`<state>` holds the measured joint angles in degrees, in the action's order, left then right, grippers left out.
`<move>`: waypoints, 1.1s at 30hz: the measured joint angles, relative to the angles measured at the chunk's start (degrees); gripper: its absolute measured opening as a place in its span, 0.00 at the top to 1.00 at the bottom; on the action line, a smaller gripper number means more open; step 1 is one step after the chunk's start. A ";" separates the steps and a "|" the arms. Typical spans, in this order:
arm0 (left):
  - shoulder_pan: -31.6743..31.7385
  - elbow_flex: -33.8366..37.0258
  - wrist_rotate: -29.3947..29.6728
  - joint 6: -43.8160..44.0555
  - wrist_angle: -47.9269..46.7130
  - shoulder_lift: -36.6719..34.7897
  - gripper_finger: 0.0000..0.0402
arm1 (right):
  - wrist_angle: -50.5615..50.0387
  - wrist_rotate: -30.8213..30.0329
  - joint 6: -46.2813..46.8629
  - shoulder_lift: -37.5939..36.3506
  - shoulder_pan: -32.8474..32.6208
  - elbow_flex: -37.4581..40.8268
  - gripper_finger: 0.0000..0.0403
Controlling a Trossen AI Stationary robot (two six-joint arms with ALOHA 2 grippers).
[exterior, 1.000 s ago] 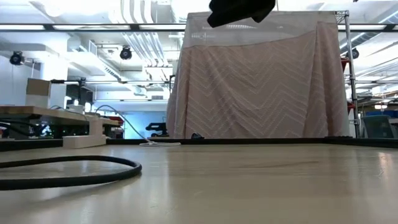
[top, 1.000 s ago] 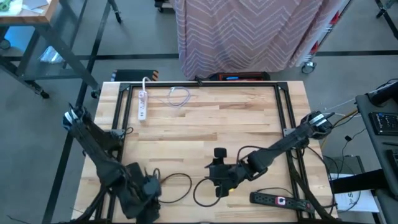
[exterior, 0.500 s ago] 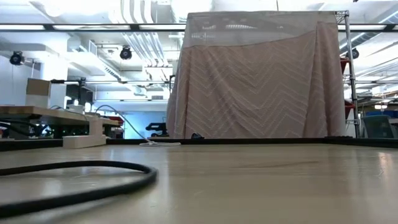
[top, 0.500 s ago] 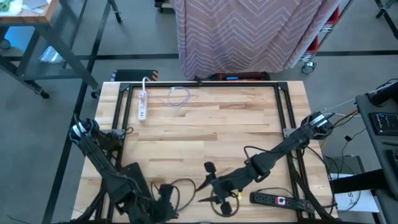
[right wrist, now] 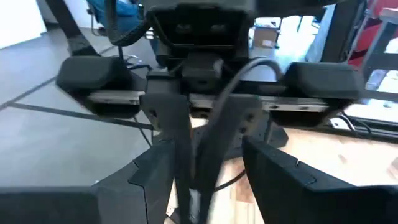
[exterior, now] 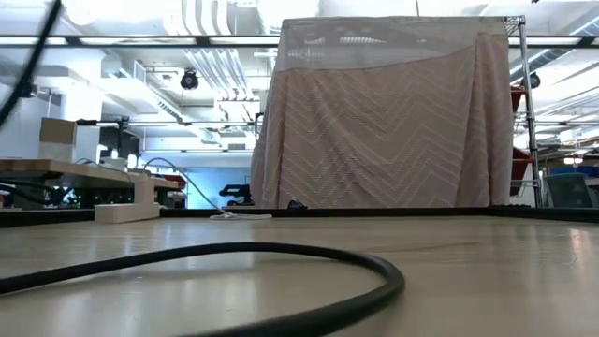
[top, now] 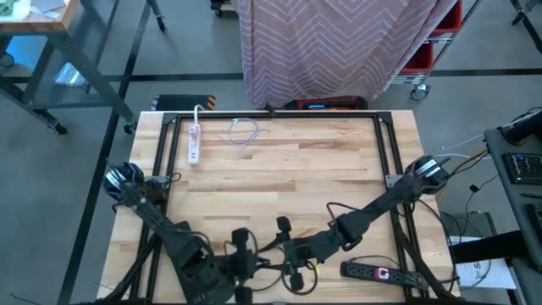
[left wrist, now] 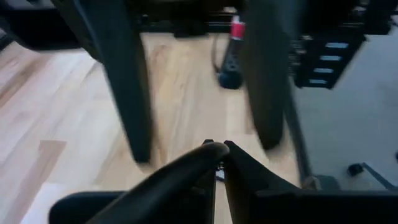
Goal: Insert USB
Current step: Insert the left black charger cable into the left black outlet extension
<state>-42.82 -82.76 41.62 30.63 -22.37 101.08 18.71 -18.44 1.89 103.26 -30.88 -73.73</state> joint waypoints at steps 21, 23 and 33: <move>1.93 0.33 -2.36 -9.23 -0.62 -0.21 0.92 | -3.75 1.58 1.25 -0.25 2.08 -0.11 0.98; 1.37 0.33 -2.47 -9.31 -1.75 -0.82 0.90 | -3.96 2.74 0.24 -0.82 2.27 -0.11 0.99; -2.51 0.20 -0.46 -11.17 -3.06 -3.79 0.74 | -4.90 7.20 -5.95 -3.10 3.22 0.00 1.00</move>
<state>-45.33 -82.56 41.16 19.46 -25.43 97.30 13.81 -11.24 -4.06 100.16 -27.65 -73.73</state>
